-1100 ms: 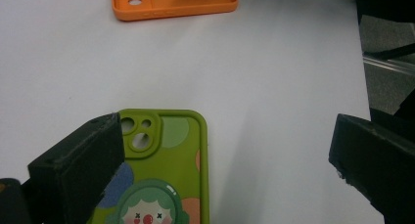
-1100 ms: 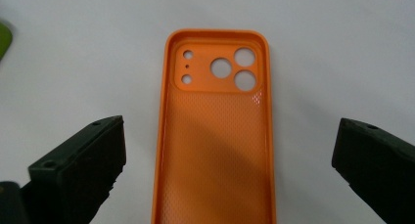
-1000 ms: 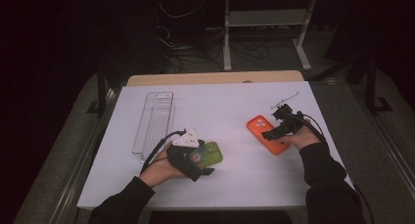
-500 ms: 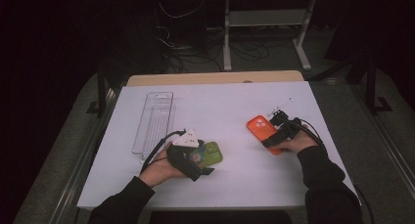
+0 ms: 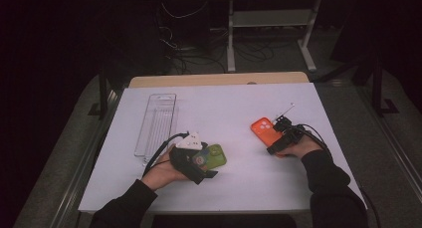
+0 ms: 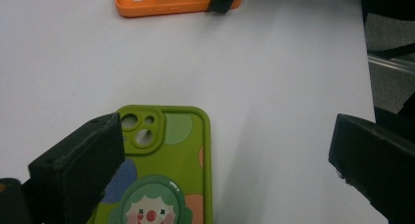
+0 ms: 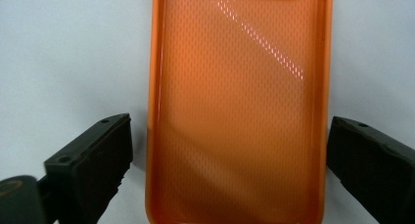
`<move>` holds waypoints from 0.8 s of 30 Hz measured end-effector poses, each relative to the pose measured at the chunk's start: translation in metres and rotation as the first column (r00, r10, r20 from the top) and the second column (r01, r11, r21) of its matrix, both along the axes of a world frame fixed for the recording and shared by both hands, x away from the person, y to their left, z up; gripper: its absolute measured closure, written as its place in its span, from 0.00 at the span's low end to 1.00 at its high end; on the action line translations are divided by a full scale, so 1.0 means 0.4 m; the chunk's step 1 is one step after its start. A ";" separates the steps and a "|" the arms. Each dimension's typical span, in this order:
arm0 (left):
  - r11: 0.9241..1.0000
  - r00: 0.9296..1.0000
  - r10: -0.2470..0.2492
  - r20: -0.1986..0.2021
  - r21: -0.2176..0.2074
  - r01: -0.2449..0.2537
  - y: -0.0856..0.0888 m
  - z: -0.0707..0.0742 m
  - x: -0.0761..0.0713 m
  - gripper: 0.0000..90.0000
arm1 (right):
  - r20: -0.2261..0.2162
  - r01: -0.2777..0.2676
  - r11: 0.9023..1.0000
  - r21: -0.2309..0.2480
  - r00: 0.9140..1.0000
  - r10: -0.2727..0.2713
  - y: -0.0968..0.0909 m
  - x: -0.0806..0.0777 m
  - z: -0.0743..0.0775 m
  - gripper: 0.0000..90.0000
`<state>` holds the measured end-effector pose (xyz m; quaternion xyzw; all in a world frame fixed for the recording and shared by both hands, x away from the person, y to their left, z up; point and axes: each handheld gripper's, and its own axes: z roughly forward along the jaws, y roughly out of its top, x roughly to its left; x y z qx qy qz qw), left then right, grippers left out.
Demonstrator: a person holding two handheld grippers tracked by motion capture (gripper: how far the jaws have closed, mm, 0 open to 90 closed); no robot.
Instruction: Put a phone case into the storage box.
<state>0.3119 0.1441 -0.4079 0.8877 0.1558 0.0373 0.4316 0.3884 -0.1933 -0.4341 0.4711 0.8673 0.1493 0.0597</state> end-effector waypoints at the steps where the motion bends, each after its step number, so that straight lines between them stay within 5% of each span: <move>1: 1.000 1.000 -0.002 0.001 0.001 0.002 0.000 0.000 0.000 0.00 | -0.003 0.002 1.000 0.001 1.000 -0.002 0.000 0.000 0.000 0.05; 24: 1.000 1.000 -0.003 -0.004 0.004 0.003 0.000 -0.003 0.001 0.00 | -0.009 0.004 1.000 -0.009 1.000 -0.004 0.004 -0.009 0.005 0.17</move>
